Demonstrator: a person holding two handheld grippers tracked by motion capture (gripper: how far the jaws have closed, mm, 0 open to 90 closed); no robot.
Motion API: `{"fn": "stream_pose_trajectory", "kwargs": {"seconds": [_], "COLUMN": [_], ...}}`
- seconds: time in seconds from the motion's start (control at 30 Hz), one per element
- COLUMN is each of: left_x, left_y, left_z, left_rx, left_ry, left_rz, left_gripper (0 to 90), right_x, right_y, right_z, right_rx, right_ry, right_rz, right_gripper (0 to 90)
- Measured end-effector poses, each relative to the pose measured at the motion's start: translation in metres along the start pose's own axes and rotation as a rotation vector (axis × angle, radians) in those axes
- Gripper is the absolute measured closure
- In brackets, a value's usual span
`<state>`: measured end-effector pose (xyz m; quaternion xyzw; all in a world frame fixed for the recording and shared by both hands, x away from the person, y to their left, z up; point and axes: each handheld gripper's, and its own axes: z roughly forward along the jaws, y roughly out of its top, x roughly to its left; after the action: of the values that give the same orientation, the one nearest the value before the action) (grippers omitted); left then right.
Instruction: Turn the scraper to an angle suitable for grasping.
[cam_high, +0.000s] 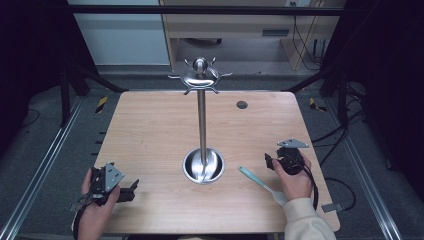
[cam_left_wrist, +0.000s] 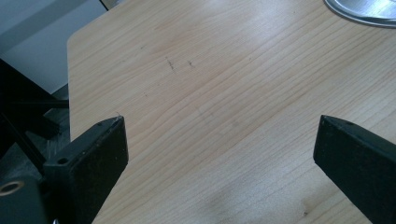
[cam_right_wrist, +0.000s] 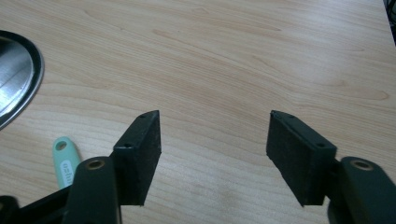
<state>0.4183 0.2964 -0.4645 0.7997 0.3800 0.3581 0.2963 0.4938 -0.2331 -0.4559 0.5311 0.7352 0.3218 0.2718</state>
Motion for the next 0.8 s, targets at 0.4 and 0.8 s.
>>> {"fn": "stream_pose_trajectory", "kwargs": {"seconds": [0.4, 0.8], "left_x": [0.001, -0.001], "left_y": [-0.001, 0.000], "left_z": [0.001, 0.001], "left_rx": [0.006, 0.009], "left_ry": [-0.012, -0.013], "left_rz": [-0.020, -0.011], "left_gripper": [2.8, 2.9], "right_x": [0.019, 0.045], "right_y": [0.002, 0.001], "right_z": [0.008, 0.013], "right_rx": [0.041, 0.112], "right_ry": [0.034, 0.150], "right_rz": [-0.086, -0.229], "right_gripper": [56.0, 84.3]}}
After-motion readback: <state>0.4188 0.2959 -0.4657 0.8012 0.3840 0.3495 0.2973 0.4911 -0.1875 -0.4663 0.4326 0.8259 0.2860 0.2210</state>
